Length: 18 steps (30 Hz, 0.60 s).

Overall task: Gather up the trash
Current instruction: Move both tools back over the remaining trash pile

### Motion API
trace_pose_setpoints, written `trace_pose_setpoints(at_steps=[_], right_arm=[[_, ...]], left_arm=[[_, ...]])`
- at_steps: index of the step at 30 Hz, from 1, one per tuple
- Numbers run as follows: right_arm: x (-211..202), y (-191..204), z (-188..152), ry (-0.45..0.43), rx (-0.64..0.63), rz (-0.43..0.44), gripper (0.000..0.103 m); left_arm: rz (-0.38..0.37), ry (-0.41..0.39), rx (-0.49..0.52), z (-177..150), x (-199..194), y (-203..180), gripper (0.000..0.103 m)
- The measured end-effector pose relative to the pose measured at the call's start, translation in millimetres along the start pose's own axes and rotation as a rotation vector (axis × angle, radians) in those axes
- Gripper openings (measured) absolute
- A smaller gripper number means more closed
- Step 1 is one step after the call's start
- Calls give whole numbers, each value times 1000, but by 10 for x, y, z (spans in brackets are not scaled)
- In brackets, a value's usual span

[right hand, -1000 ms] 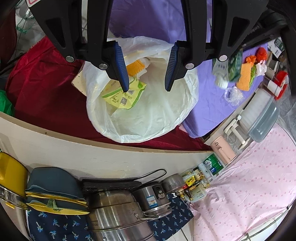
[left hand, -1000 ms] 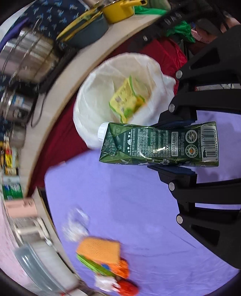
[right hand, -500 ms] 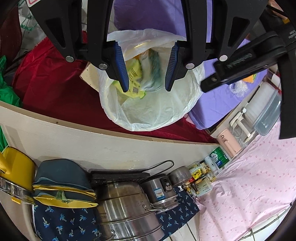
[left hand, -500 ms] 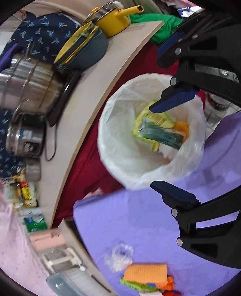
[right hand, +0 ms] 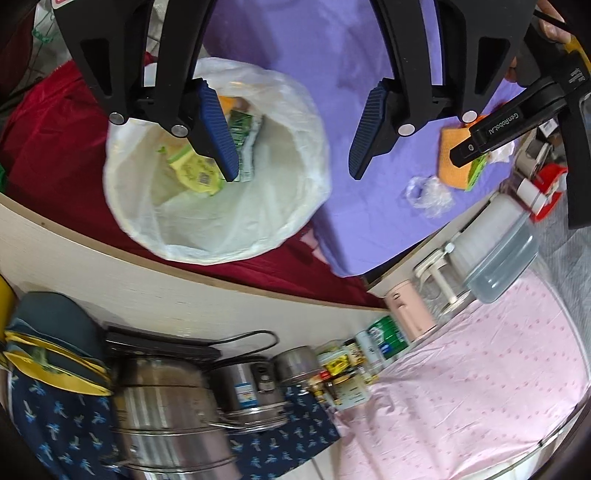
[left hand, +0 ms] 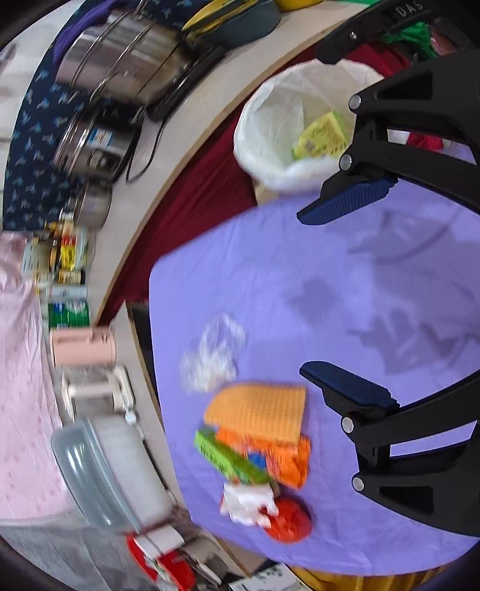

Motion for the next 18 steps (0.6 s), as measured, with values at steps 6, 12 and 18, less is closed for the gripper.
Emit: trace_pose_setpoints(at_steps=[6,12,18], right_arm=[[207,655,-81,43,-95,45,61],[459,1353,-201,90,-198,88,61],[760,1969,-311,139,-283,128,61]], left_arm=[[80,-5,-80,-35,-33,682,76],[164,-20,-176,-100,-99,1468,82],[232,-5,-268,-163,-56,2154,85]])
Point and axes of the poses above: each gripper's, at about its wrist camera, not at the fingertips, and x roughly the way its jaws point, y to its left, z to its top, the point moved 5 cm from there along x, roughly the way its jaws point, and after that the axes turned 14 degrees about y, right-handed, at the moved point
